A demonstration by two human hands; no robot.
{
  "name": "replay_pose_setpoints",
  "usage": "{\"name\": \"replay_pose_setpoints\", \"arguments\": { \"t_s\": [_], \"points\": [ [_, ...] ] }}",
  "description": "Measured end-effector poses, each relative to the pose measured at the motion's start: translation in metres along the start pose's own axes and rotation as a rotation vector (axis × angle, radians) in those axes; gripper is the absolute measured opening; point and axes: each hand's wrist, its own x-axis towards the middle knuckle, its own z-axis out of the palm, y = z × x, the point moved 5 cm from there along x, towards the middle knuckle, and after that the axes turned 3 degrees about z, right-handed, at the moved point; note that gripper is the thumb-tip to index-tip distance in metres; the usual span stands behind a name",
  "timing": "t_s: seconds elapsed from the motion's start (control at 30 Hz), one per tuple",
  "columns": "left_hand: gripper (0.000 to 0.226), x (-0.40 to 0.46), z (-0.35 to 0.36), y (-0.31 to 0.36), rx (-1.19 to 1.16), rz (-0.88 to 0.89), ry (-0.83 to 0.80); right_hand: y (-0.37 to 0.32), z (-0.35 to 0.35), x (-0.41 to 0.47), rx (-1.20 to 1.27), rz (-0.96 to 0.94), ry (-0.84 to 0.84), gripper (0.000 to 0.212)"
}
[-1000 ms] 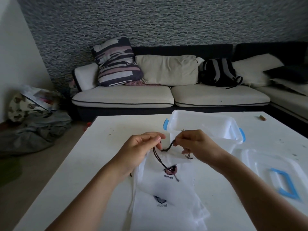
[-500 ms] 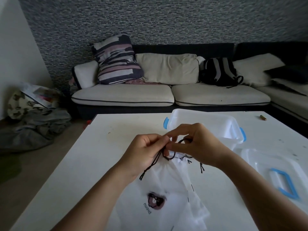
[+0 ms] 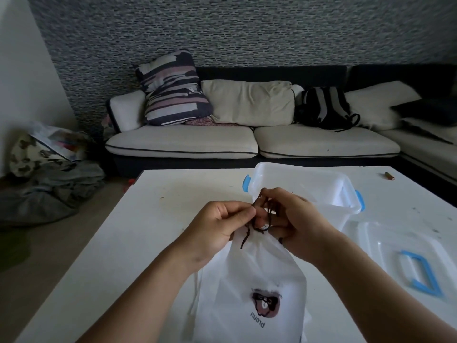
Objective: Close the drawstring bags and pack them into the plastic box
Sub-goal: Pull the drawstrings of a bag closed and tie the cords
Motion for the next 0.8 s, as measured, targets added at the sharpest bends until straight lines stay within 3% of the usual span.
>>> {"name": "replay_pose_setpoints", "arguments": {
  "t_s": [0.23, 0.3, 0.4, 0.47, 0.53, 0.67, 0.8],
  "points": [
    [0.018, 0.000, -0.008, -0.004, -0.132, -0.093, 0.064, -0.004, -0.001, 0.004, 0.033, 0.068, -0.013, 0.015],
    [0.014, 0.001, -0.012, -0.005, -0.131, -0.102, 0.119, -0.013, -0.009, 0.001, -0.178, 0.034, -0.023, 0.019],
    [0.017, 0.001, -0.020, -0.006, -0.069, -0.089, 0.190, -0.030, -0.023, -0.011, -0.760, -0.073, 0.008, 0.018],
    [0.017, 0.000, -0.025, -0.005, 0.068, -0.047, 0.241, -0.036, -0.027, -0.019, -1.058, -0.088, -0.002, 0.018],
    [0.015, 0.000, -0.025, -0.004, 0.278, 0.028, 0.263, -0.041, -0.023, -0.027, -1.160, -0.115, -0.050, 0.020],
    [0.024, 0.000, -0.011, -0.004, 0.465, 0.083, 0.165, -0.051, -0.002, -0.034, -1.136, -0.355, -0.084, 0.016],
    [0.026, -0.002, 0.003, -0.004, 0.327, 0.029, 0.088, -0.054, 0.009, -0.031, -1.189, -0.669, 0.092, 0.017]
  ]
}}
